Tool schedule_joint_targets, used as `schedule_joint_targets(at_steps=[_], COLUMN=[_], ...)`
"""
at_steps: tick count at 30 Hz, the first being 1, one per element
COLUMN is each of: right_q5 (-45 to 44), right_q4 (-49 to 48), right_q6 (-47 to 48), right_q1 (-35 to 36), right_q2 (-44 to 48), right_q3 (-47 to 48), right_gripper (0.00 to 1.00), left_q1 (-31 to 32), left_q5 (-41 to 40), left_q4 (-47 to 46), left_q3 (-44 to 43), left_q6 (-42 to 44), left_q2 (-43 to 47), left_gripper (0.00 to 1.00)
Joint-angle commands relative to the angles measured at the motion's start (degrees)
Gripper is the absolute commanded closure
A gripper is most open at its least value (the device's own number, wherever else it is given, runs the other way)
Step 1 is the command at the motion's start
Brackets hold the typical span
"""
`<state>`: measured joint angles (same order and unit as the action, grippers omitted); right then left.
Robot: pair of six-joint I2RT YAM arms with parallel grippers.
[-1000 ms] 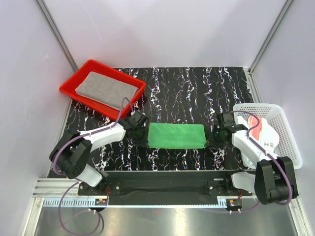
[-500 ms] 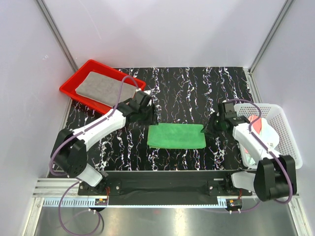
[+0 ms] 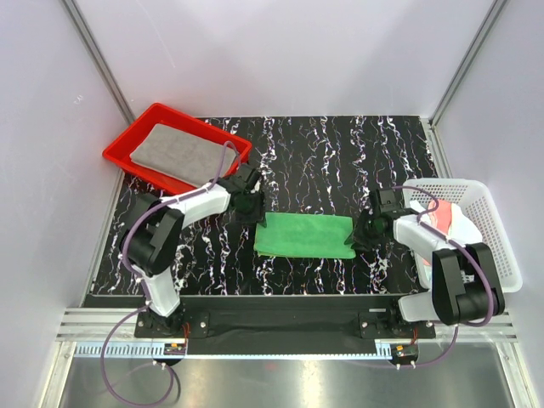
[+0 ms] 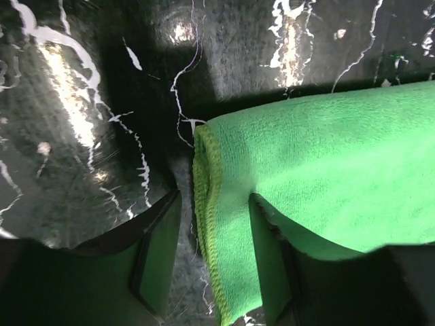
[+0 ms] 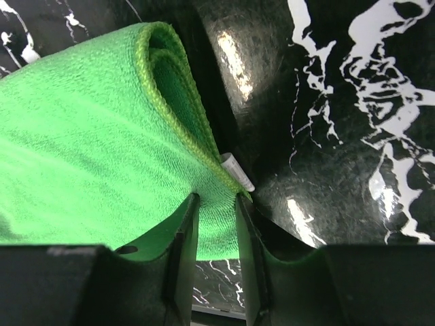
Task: Fold and stack the towels
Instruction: Neatly place the folded towel into the bin
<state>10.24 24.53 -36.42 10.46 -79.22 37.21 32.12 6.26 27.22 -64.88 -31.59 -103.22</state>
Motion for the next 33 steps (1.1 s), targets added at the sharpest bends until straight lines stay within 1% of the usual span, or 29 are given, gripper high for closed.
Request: schedule_joint_targets(at_steps=[1,3,5,6,7,8,9,12,15,19,24,25,28,29,31,32,33], right_q5=[-2.24,-1.45,-0.49,-0.14,0.13,0.57,0.74,1.89,1.71,1.27,1.01,1.1,3.02,3.47,4.26,4.26,4.17], right_q4=[1.03,2.71,3.59,3.68,3.59,3.42,3.68,3.94,3.77,3.59,2.71,2.02,0.35,0.08,-0.8,-1.24,-1.59], right_q6=[1.44,1.71,1.97,2.15,2.15,2.15,2.15,2.5,2.94,3.2,2.94,3.03,2.94,2.94,2.76,2.76,2.76], right_q1=[0.26,0.18,0.26,0.26,0.26,0.26,0.26,0.18,0.26,0.26,0.18,0.26,0.26,0.18,0.26,0.26,0.26], right_q2=[4.15,7.22,8.99,10.56,11.19,11.72,12.24,12.77,13.3,12.95,13.04,12.86,11.64,10.59,9.53,8.65,8.3], right_q3=[2.42,3.39,4.01,4.01,4.1,4.18,4.45,5.32,5.68,5.5,4.54,4.1,3.14,3.04,2.25,1.82,1.03], right_gripper=[0.65,0.63,0.61,0.61,0.61,0.61,0.61,0.62,0.63,0.64,0.65,0.65,0.68,0.71,0.74,0.77,0.78], left_q1=[0.4,1.62,2.42,2.51,2.68,2.77,3.03,3.56,3.65,3.92,3.92,3.92,3.92,3.83,3.74,3.83,3.92], left_q5=[0.33,-0.72,-0.56,0.84,3.9,5.24,6.03,6.83,7.01,5.26,3.06,2.18,0.95,0.86,1.38,1.82,4.0], left_q4=[0.81,3.09,3.28,2.23,0.92,-2.58,-4.44,-9.46,-12.19,-10.97,-7.28,-5.27,-3.5,-3.49,-3.84,-4.45,-5.5], left_q3=[-3.14,-1.93,-0.08,2.98,4.83,7.12,11.31,17.83,21.63,23.13,23.05,22.7,20.85,19.72,18.13,16.82,16.28], left_q6=[2.85,4.6,4.61,4.09,3.48,2.86,1.64,-0.39,-1.19,-1.19,-1.54,-1.71,-2.24,-2.77,-3.56,-4.17,-4.61], left_q2=[5.56,10.04,13.81,14.88,16.11,18.38,19.45,21.83,21.31,19.72,22.36,22.97,24.64,24.99,25.52,25.44,25.26], left_gripper=[0.49,0.43,0.42,0.43,0.44,0.44,0.45,0.47,0.47,0.49,0.48,0.48,0.48,0.49,0.53,0.6,0.64])
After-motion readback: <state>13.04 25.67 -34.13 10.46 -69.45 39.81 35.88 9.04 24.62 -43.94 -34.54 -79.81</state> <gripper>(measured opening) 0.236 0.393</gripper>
